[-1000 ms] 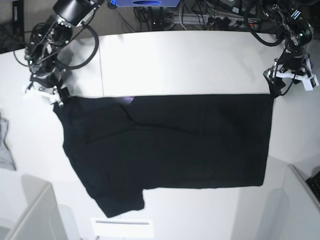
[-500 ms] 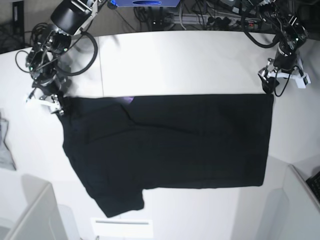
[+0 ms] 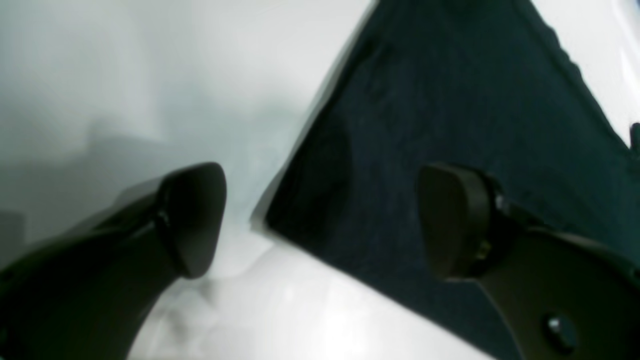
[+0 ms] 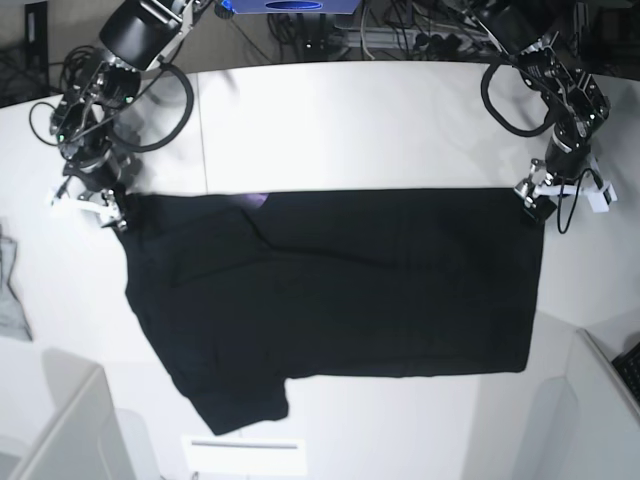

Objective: Fold the T-shirt properly
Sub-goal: 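Release the shirt and regrasp its collar-side edge with both grippers, then pull the collar edge toward the robot, flattening the shirt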

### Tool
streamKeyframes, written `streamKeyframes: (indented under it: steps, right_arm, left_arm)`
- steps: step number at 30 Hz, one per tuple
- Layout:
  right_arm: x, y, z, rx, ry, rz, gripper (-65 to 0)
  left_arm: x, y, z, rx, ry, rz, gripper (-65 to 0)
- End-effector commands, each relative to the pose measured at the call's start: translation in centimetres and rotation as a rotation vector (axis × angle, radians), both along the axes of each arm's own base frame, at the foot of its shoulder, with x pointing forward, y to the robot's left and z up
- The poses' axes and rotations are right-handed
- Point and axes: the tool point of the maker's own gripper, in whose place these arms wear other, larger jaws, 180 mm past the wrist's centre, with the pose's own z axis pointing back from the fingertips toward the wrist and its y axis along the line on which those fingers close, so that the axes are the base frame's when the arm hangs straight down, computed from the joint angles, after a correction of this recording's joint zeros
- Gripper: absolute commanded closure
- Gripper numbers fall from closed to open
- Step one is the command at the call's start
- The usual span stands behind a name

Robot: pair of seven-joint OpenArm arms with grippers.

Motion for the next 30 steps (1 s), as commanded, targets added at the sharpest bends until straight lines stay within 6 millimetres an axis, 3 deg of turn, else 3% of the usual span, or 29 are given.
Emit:
streamKeyframes:
  steps: [1,5,7,9,15,18,21,25,30]
  right_arm:
    - [-1.2,-0.2,-1.0,-0.008,0.07,0.0,-36.8]
    - [-1.0,-0.2,-0.9,-0.009,0.065,0.001,-36.8]
    - [-1.0,-0.2,-0.9,-0.009,0.065,0.001,-36.5]
    - [-1.1,-0.2,-1.0,-0.009,0.066,0.002,-33.0]
    - [-0.9,0.3,-2.3,-0.022,0.039,0.04,-11.4]
    - [-0.8,0.8,-2.8,-0.026,0.02,0.07,0.0]
    - [-0.8,0.4,-2.6,-0.044,0.009,0.084,0.0]
    - [-2.0,-0.3,-2.8,-0.058,0.025,0.073,0.0]
    - [-3.6,-1.7,-0.8,-0.141,0.01,0.082,0.0]
  left_arm:
    - [-0.2,-0.2,-0.6,-0.017,0.032,-0.009,-57.6]
    - [-0.5,-0.5,-1.5,-0.039,0.052,-0.005,-57.6]
    - [-0.6,-0.5,-1.7,-0.042,0.055,-0.005,-54.3]
    - [-0.6,-0.5,-1.6,-0.041,0.055,-0.006,-42.9]
    - [-0.5,0.1,-1.3,-0.021,0.057,-0.012,-1.8]
    - [0.0,-0.6,-1.4,0.008,0.082,-0.085,0.0]
    - [-0.7,-1.4,-2.1,0.023,0.12,-0.134,0.0]
    - [-2.4,-1.0,-2.8,0.032,0.154,-0.132,0.0]
    - [-4.3,-0.1,-2.0,0.085,0.178,-0.148,0.0]
